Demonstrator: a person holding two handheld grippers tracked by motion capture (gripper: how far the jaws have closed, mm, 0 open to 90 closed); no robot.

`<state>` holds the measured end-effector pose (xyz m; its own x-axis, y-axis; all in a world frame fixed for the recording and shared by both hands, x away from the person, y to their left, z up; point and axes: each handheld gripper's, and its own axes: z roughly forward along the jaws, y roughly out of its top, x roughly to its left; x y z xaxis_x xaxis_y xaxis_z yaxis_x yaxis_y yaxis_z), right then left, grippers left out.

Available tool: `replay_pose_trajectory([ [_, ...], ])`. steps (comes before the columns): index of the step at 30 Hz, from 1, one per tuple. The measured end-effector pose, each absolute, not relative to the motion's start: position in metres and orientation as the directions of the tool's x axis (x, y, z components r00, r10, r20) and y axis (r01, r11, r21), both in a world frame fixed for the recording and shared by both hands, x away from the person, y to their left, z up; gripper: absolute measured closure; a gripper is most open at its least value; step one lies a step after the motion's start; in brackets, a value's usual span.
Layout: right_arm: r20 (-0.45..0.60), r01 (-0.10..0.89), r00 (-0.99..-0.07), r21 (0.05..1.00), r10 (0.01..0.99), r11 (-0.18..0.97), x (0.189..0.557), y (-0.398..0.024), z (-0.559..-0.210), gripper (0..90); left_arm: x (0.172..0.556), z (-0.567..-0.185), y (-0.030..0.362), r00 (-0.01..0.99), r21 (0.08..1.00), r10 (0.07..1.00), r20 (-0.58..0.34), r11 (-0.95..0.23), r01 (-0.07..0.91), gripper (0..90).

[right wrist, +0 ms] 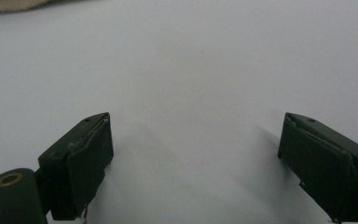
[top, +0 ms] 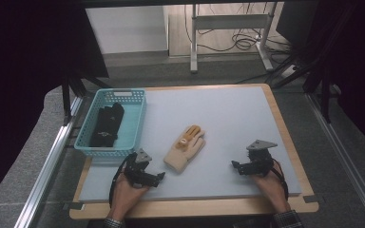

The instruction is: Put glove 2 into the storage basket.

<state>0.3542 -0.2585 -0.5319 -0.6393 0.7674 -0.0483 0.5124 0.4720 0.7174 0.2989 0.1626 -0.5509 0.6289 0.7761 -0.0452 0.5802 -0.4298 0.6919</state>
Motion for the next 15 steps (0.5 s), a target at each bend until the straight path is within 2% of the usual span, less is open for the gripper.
replay_pose_trajectory([
  [9, -0.049, 0.511, -0.638, 0.719, 0.768, 0.471, 0.354, -0.259, -0.532, 9.9, 0.301, -0.548, 0.163, 0.622, 0.688, 0.780, -0.072, -0.412, 0.597, 2.8],
  [15, -0.050, 0.510, -0.638, 0.719, 0.768, 0.471, 0.354, -0.259, -0.532, 9.9, 0.306, -0.528, 0.155, 0.643, 0.704, 0.759, -0.101, -0.402, 0.586, 1.7],
])
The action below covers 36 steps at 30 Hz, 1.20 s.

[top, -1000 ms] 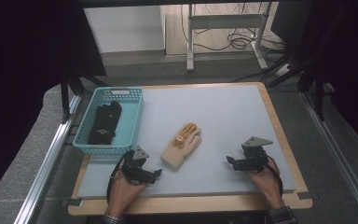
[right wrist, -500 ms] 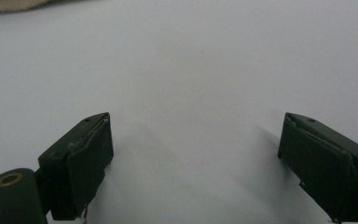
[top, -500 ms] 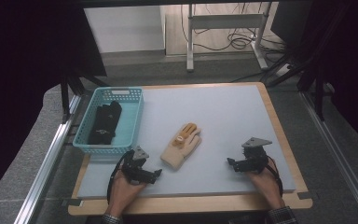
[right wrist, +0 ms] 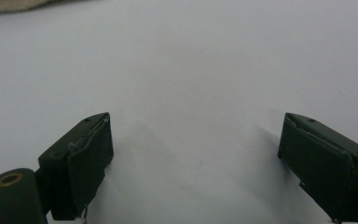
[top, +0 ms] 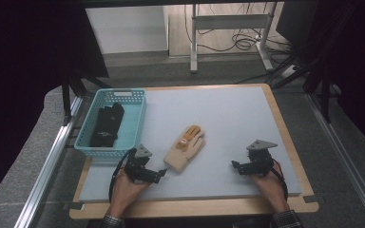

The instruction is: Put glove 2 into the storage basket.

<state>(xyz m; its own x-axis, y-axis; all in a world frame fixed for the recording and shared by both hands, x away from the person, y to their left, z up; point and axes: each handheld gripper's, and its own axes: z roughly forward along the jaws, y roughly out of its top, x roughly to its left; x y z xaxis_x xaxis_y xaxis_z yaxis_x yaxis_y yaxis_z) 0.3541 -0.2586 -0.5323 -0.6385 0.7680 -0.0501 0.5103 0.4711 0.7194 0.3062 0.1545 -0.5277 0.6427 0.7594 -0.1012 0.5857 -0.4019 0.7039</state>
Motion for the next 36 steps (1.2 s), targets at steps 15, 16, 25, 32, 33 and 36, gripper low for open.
replay_pose_trajectory([
  [15, -0.050, 0.510, -0.638, 0.720, 0.768, 0.470, 0.354, -0.259, -0.532, 9.9, 0.363, -0.507, 0.089, 0.670, 0.651, 0.735, -0.108, -0.457, 0.606, 0.1],
  [16, -0.050, 0.510, -0.638, 0.720, 0.768, 0.470, 0.354, -0.259, -0.532, 9.9, 0.366, -0.508, 0.086, 0.665, 0.648, 0.738, -0.114, -0.452, 0.613, 0.2],
  [25, -0.049, 0.510, -0.638, 0.720, 0.768, 0.470, 0.354, -0.259, -0.532, 9.9, 0.383, -0.519, 0.063, 0.669, 0.579, 0.735, -0.111, -0.499, 0.645, 1.5],
  [32, -0.049, 0.510, -0.638, 0.720, 0.768, 0.470, 0.354, -0.259, -0.532, 9.9, 0.385, -0.527, 0.051, 0.676, 0.542, 0.735, -0.042, -0.552, 0.633, 7.4],
  [33, -0.049, 0.510, -0.638, 0.721, 0.768, 0.470, 0.354, -0.259, -0.532, 9.9, 0.385, -0.527, 0.050, 0.675, 0.545, 0.737, -0.043, -0.549, 0.634, 7.6],
  [36, -0.049, 0.510, -0.638, 0.720, 0.769, 0.470, 0.354, -0.259, -0.532, 9.9, 0.384, -0.523, 0.049, 0.681, 0.543, 0.731, -0.039, -0.557, 0.628, 17.5],
])
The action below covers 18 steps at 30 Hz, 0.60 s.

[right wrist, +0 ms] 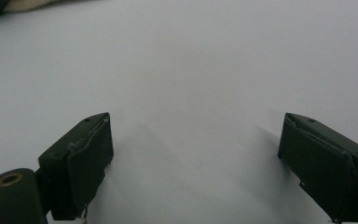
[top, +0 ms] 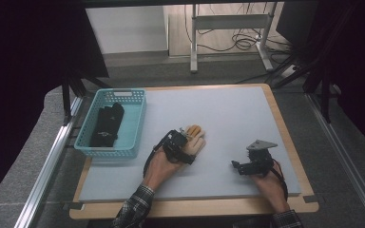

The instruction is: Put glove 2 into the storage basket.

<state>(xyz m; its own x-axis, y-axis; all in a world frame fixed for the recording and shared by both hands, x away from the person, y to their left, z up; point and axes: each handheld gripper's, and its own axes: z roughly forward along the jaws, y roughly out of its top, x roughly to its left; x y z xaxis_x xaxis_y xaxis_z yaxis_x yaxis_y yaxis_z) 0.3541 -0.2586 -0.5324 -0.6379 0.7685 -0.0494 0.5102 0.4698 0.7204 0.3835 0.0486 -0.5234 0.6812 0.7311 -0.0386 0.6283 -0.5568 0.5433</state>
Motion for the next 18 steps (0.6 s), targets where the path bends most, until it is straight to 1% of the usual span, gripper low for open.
replay_pose_trajectory([
  [2, -0.050, 0.510, -0.638, 0.720, 0.768, 0.470, 0.354, -0.259, -0.532, 9.9, 0.382, -0.521, 0.047, 0.687, 0.539, 0.726, -0.034, -0.566, 0.624, 24.1],
  [6, -0.050, 0.510, -0.638, 0.720, 0.768, 0.471, 0.354, -0.259, -0.532, 9.9, 0.377, -0.518, 0.043, 0.709, 0.535, 0.705, -0.025, -0.589, 0.606, 44.3],
  [8, -0.051, 0.510, -0.638, 0.720, 0.768, 0.471, 0.354, -0.259, -0.532, 9.9, 0.376, -0.517, 0.041, 0.711, 0.536, 0.702, -0.022, -0.592, 0.601, 49.0],
  [13, -0.051, 0.510, -0.638, 0.720, 0.768, 0.471, 0.354, -0.259, -0.532, 9.9, 0.376, -0.515, 0.044, 0.711, 0.551, 0.703, -0.017, -0.587, 0.594, 54.6],
  [18, -0.049, 0.510, -0.638, 0.720, 0.768, 0.470, 0.354, -0.259, -0.532, 9.9, 0.382, -0.508, 0.052, 0.695, 0.563, 0.718, -0.049, -0.555, 0.613, 55.2],
])
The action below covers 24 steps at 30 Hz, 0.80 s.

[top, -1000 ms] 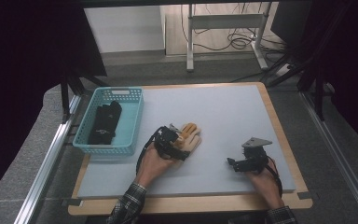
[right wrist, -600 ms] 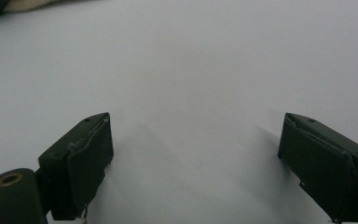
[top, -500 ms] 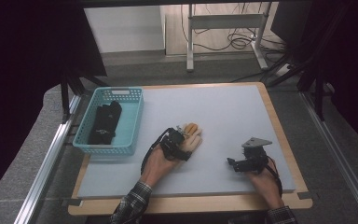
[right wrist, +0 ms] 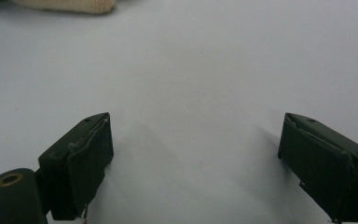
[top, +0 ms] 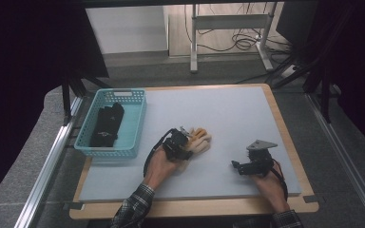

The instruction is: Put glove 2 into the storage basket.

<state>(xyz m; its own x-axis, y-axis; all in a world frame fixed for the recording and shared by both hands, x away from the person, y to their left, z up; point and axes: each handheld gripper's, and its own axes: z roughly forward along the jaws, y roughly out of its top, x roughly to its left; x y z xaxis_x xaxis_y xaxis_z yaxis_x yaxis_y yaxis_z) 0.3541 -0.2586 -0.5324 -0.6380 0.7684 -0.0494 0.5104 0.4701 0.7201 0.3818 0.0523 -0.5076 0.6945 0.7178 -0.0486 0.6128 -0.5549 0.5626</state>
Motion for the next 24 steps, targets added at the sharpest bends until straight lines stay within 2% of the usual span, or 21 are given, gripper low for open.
replay_pose_trajectory([
  [24, -0.050, 0.509, -0.639, 0.721, 0.768, 0.471, 0.354, -0.259, -0.532, 9.9, 0.415, -0.433, 0.127, 0.558, 0.605, 0.830, -0.006, -0.441, 0.663, 54.0],
])
